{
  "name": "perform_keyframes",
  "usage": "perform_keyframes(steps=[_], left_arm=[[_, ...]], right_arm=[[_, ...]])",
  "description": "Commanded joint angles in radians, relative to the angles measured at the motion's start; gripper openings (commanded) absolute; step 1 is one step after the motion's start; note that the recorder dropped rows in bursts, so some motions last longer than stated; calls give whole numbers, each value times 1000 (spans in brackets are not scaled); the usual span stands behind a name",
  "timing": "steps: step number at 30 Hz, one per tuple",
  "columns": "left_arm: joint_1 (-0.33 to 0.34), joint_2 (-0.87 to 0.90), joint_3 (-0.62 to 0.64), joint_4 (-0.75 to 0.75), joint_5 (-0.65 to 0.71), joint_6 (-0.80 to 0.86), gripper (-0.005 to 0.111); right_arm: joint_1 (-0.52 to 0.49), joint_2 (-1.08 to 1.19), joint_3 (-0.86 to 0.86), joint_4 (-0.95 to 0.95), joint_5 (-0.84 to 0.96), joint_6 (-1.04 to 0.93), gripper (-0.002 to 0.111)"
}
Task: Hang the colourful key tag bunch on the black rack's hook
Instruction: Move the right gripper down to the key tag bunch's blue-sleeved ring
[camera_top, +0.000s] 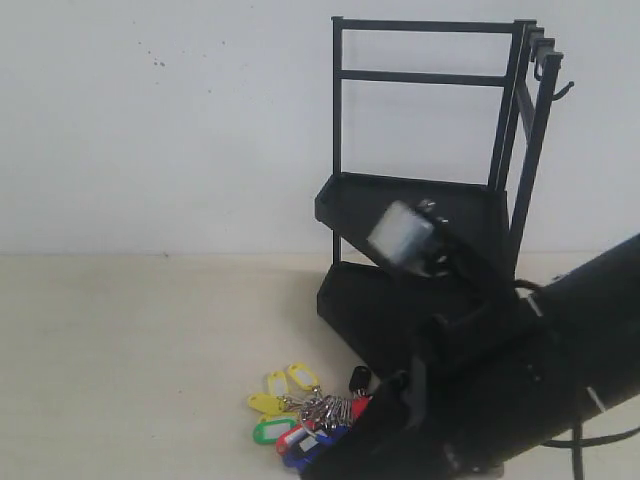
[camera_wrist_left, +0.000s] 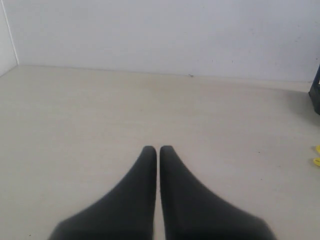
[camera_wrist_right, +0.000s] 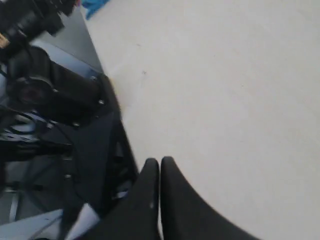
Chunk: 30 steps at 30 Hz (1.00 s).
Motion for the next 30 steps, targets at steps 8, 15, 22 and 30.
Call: perform_keyframes(steps=[8,15,22,30], left_arm=[[-8,4,-2,-1,-3,-6,4],[-8,4,-2,-1,-3,-6,4],[-8,4,-2,-1,-3,-6,4],[-8,4,-2,-1,-3,-6,4]], right_arm=[[105,136,-51,-542,-430,246,0],[105,298,-68,-538,-557,142,13],[105,431,-119,-538,-635,63,58],[105,491,-128,-538,-747,-21,49]])
